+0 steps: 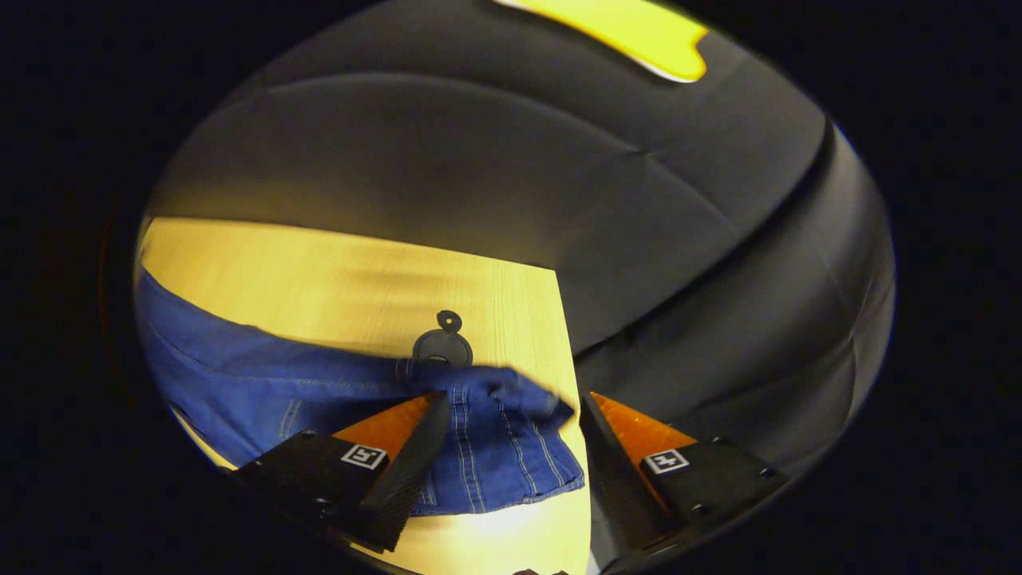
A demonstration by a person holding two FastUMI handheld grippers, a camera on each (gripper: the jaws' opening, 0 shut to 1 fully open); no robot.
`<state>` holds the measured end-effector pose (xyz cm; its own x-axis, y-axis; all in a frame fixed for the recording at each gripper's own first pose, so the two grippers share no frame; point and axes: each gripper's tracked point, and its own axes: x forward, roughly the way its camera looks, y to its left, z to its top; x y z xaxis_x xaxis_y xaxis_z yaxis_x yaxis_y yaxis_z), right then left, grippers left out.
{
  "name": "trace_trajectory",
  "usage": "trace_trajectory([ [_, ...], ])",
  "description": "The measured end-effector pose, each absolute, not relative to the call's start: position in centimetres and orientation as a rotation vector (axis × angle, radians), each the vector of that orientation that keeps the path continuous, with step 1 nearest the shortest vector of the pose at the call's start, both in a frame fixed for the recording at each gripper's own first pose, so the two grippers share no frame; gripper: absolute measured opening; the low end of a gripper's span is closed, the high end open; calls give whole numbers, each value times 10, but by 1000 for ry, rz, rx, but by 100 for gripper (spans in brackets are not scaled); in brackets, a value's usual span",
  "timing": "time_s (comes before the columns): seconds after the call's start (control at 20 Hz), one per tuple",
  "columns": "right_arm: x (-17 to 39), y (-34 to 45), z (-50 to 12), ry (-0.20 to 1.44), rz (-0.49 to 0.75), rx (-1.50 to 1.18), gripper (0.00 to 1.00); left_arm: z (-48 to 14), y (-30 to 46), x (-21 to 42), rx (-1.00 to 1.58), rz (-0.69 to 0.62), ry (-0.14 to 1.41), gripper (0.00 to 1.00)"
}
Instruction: Grasp the waist and the cuffs of the jeans and fold them to make the two legs overlap; first hold the waist and fold one-third of the jeans toward the cuffs, then hold the cuffs and fold the remaining one-third in the same direction to finish folding.
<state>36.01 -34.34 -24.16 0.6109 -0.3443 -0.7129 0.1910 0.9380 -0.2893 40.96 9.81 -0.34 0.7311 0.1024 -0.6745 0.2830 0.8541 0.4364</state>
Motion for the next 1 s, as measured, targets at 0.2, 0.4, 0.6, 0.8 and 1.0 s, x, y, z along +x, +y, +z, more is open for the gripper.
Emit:
trace_trajectory([
  [0.2, 325, -347, -212, 653, -446, 65, 98, 56, 70, 382, 459, 6, 477, 98],
  [0.4, 298, -363, -229, 557, -591, 348, 98, 112, 12, 317, 300, 56, 277, 97],
  [0.6, 286, -371, -276, 622, -663, 471, 98, 131, -48, 271, 130, 23, 224, 97],
  [0.8, 290, -387, -289, 614, -749, 512, 98, 139, -81, 256, 158, -38, 251, 97],
  [1.0, 291, -388, -317, 658, -791, 550, 98, 137, -95, 258, 170, -68, 265, 98],
])
